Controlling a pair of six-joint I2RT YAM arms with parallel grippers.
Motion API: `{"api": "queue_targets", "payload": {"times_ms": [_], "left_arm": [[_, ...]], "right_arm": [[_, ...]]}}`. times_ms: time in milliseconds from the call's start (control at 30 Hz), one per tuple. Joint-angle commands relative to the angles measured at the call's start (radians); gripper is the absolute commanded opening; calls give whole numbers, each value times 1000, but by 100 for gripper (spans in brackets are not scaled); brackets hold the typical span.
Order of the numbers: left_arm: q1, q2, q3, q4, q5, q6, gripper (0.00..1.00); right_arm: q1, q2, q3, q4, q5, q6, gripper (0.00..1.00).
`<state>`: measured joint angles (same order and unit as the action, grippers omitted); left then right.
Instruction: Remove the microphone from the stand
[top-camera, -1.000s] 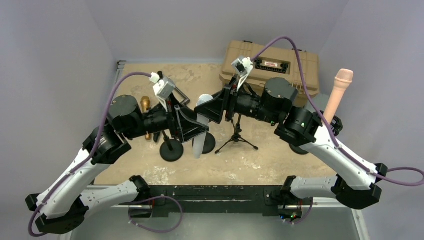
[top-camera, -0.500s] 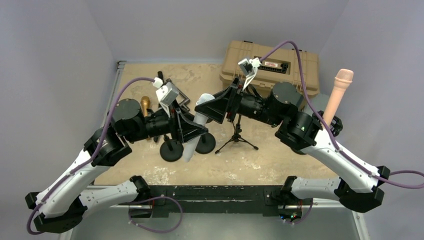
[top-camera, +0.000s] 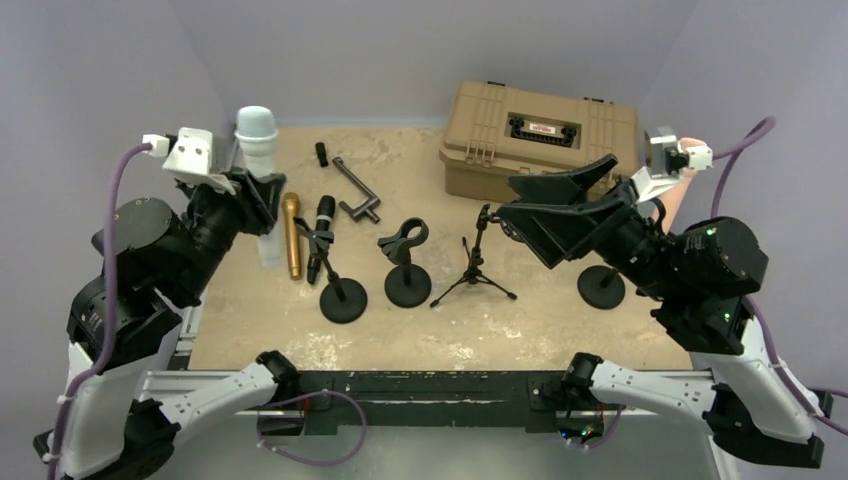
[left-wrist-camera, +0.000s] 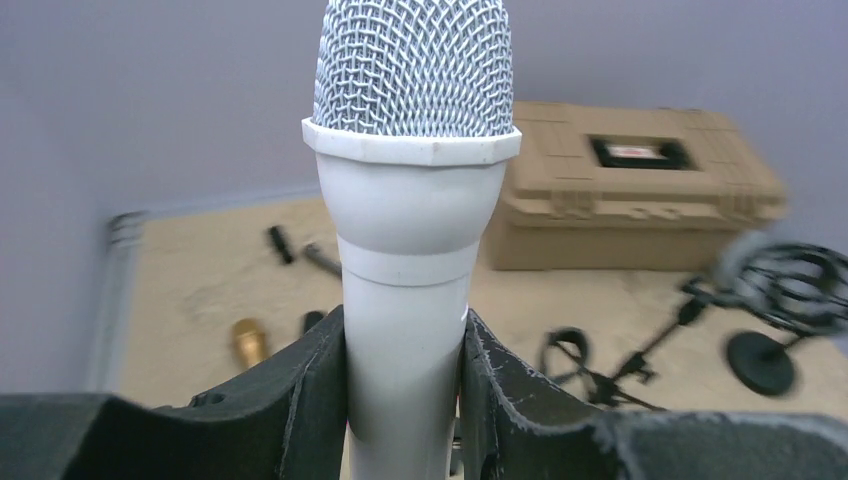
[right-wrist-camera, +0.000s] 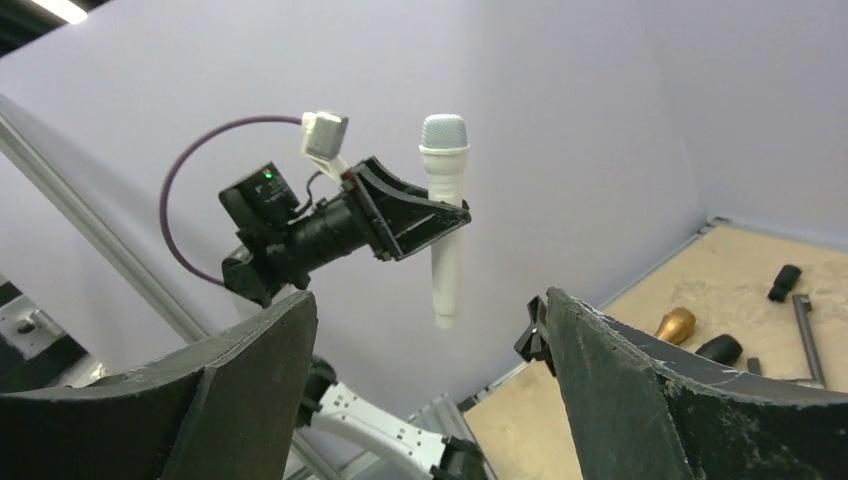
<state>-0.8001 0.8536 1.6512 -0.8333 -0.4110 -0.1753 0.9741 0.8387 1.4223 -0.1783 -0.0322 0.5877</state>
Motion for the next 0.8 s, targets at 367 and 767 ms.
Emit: {"api": "queue_targets", "payload": {"times_ms": [367,767], "left_arm": [[755,87,-318,151,-162,29,0],[981,503,-550,398,165,-84,0]], "right_arm": [[0,-64,29,-144,112,-41,82],[0,-123,47,-199,164,-47,82]]}}
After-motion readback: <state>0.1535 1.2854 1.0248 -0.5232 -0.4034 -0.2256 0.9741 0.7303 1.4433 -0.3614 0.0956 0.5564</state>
